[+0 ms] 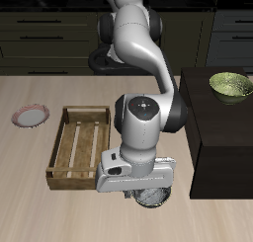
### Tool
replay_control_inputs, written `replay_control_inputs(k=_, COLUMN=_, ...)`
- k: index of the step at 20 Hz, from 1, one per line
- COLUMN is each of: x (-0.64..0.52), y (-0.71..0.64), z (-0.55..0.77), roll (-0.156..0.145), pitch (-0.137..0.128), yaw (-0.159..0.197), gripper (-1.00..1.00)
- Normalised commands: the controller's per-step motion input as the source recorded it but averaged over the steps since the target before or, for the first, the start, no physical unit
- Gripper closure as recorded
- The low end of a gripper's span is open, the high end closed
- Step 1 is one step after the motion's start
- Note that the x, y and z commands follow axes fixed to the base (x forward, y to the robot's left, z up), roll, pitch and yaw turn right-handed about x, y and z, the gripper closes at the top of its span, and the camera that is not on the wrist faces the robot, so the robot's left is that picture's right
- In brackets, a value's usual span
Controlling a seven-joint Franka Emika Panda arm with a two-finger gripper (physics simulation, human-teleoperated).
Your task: Place the black bowl and the blue bowl in the wooden tray
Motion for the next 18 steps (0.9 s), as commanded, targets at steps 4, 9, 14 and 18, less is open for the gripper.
replay_control_inputs(k=4, x=-0.01, y=0.07, z=0.05, roll=0.022, pitch=-0.009, yaw=-0.017, gripper=1.0)
replay_control_inputs(k=9, x=-0.06, y=0.02, z=0.15, roll=0.0, pitch=-0.021, yaw=-0.006, gripper=1.0)
replay_control_inputs(k=14, x=-0.13, y=-0.08, z=0.34, roll=-0.016, pitch=-0.048, yaw=-0.001, gripper=1.0)
replay_control_inputs(k=18, x=-0.16, y=-0.09, z=0.34, roll=-0.001, pitch=-0.051, yaw=-0.005, gripper=1.0)
